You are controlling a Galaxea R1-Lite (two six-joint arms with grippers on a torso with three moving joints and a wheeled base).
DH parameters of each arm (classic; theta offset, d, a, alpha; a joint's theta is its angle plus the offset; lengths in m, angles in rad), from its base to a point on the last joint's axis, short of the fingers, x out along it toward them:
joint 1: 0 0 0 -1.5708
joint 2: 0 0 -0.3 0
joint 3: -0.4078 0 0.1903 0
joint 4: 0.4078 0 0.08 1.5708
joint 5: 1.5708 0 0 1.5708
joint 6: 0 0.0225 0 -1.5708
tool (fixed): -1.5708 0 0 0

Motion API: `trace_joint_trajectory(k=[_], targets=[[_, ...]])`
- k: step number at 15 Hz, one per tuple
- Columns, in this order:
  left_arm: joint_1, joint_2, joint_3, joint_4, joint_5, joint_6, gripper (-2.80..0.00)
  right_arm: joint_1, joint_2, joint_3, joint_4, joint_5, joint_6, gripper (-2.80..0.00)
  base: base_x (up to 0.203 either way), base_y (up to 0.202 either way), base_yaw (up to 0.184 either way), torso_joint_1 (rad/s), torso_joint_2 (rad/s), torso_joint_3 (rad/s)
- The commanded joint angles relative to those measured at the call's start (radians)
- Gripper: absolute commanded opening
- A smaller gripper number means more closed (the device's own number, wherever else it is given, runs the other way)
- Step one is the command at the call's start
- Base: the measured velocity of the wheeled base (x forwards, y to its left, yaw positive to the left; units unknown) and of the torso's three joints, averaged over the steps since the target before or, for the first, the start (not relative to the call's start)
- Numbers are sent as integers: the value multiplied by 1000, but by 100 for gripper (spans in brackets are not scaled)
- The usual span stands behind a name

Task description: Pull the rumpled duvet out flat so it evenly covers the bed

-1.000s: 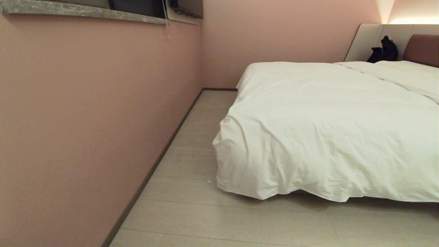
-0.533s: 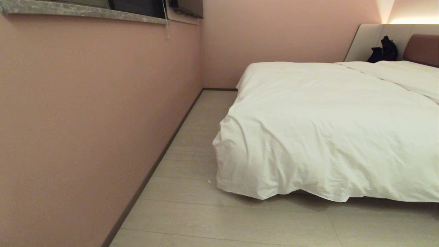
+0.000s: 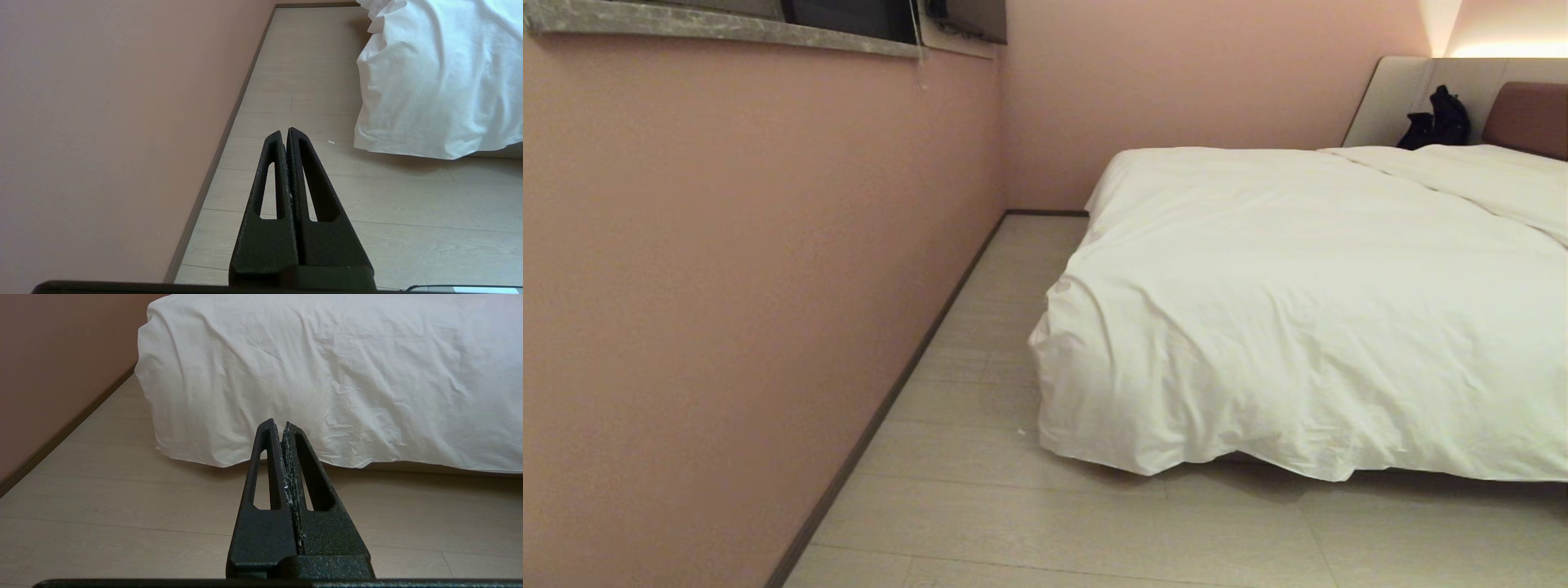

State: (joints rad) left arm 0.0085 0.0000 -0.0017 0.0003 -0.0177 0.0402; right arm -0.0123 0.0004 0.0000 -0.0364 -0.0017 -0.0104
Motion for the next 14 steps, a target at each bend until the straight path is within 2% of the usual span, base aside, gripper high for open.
trace_joint_trajectory(k=[1,14], targets=[[1,0,0,0,-1,0,-280,0,0,0,0,0,-2,-280,0,0,0,0,0,0],[1,0,0,0,-1,0,-280,0,0,0,-1,0,0,-280,0,0,0,0,0,0]])
